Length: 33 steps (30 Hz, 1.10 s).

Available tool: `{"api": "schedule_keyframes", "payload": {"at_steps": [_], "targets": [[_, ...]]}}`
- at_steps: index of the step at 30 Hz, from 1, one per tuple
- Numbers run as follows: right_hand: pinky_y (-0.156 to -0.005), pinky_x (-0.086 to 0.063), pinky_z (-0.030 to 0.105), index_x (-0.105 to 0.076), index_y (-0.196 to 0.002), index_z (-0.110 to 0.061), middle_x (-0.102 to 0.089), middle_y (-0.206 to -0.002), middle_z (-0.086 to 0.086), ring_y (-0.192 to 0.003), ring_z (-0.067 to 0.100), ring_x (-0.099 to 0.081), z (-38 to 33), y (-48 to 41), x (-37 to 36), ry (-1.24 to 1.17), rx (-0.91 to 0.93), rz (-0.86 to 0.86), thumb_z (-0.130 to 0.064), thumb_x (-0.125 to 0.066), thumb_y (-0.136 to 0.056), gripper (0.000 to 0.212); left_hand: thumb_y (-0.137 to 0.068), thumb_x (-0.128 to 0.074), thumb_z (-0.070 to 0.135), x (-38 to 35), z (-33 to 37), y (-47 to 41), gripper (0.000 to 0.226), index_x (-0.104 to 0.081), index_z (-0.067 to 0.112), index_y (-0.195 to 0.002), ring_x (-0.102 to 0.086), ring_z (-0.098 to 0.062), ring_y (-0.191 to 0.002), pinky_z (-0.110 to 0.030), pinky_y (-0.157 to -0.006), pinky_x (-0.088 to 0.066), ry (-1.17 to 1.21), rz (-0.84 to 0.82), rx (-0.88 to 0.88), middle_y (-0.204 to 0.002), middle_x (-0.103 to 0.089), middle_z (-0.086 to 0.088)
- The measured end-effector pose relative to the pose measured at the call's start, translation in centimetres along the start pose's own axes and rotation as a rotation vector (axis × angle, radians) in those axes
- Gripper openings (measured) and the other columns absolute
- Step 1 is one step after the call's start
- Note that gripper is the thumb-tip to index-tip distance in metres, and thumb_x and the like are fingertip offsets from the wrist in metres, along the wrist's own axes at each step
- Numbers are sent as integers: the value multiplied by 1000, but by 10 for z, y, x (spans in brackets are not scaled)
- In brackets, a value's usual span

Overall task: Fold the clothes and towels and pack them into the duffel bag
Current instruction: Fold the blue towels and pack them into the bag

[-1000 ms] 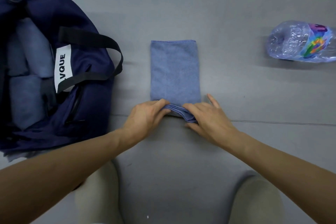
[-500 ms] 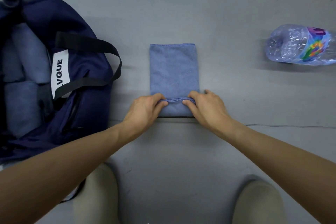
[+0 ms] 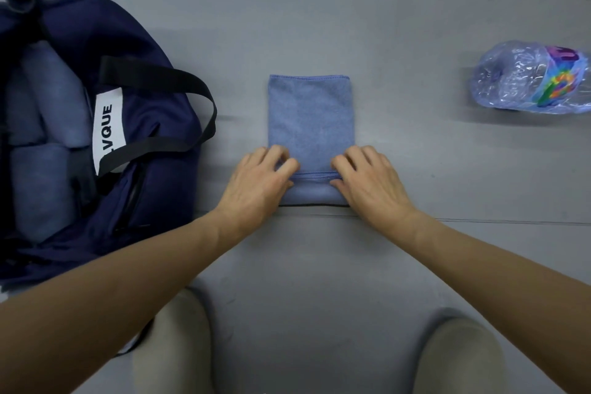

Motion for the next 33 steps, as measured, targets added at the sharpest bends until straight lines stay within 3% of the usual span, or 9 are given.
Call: {"api": "schedule_keyframes", "payload": {"at_steps": [4, 8, 12, 15, 18, 21, 24, 30, 33], "targets": [[-87, -41, 41, -63, -95, -13, -59, -103, 8, -100, 33, -56, -14, 10, 3, 66, 236, 138, -6, -53, -90, 13, -86, -51, 1, 0, 15, 8, 32, -66, 17, -109, -55, -29, -93, -38, -79, -40, -89, 75, -265, -109, -60, -5], [-99, -41, 42, -66, -106, -11, -62, -118, 7, -115, 33, -56, -13, 17, 1, 72, 286, 126, -3, -46, -95, 24, -92, -47, 5, -5, 9, 13, 41, -66, 20, -125, -57, -29, -96, -39, -85, -41, -100, 67, -294, -118, -64, -3], [-112, -37, 49, -54, -140, -9, -52, -148, 4, -139, 37, -42, -1, 27, -16, 59, 290, 6, -2, -38, -93, 50, -91, -50, 7, -14, -4, 26, 54, -55, 22, -143, -55, -33, -115, -43, -99, -40, -130, 7, -272, -139, -58, -5], [-114, -36, 52, -45, -148, -12, -46, -154, 2, -145, 37, -35, 6, 24, -22, 22, 233, -147, -14, -35, -94, 55, -94, -52, 15, -15, -7, 29, 51, -55, 23, -143, -52, -36, -127, -47, -106, -39, -94, -23, -210, -146, -54, -7], [-117, -33, 51, -42, -151, -14, -40, -157, 0, -149, 32, -29, 8, 24, -22, -28, 194, -222, -42, -38, -96, 62, -95, -62, 50, -15, -8, 25, 53, -59, 23, -140, -47, -36, -134, -51, -110, -37, -71, -81, -154, -149, -50, -13], [-118, -31, 50, -41, -151, -15, -38, -159, -1, -149, 31, -28, 8, 24, -25, -16, 175, -274, -57, -56, -90, 76, -85, -73, 53, -15, -6, 20, 59, -62, 20, -133, -51, -36, -124, -48, -105, -38, -76, -116, -138, -141, -53, -14], [-113, -37, 49, -51, -145, -16, -47, -152, 0, -143, 31, -38, 6, 17, -23, -60, 117, -263, -43, -70, -85, 68, -94, -61, 41, -6, -3, 16, 39, -66, 19, -125, -55, -33, -107, -44, -93, -40, -60, 18, -136, -127, -59, -11], [-111, -36, 41, -61, -134, -31, -52, -145, -14, -139, 21, -37, 11, -1, -7, -306, -34, -337, -48, -39, -83, 59, -99, -45, 36, 0, -11, 8, 29, -67, 18, -105, -58, -26, -84, -37, -82, -40, -28, -1, -58, -98, -66, 1], [-113, -33, 30, -69, -124, -28, -60, -136, -14, -135, 20, -41, 17, -4, -3, -424, -61, -326, -47, -48, -89, 45, -98, -38, 35, 4, -15, 2, 31, -62, 17, -95, -55, -27, -71, -37, -73, -39, 9, -72, 5, -84, -66, 0]]}}
Point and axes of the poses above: each hand's wrist, its own y-axis away from the middle knuckle, its own x-axis out of the back of the hand, z = x × y, the point moved 6 cm from there along -y, towards the middle knuckle
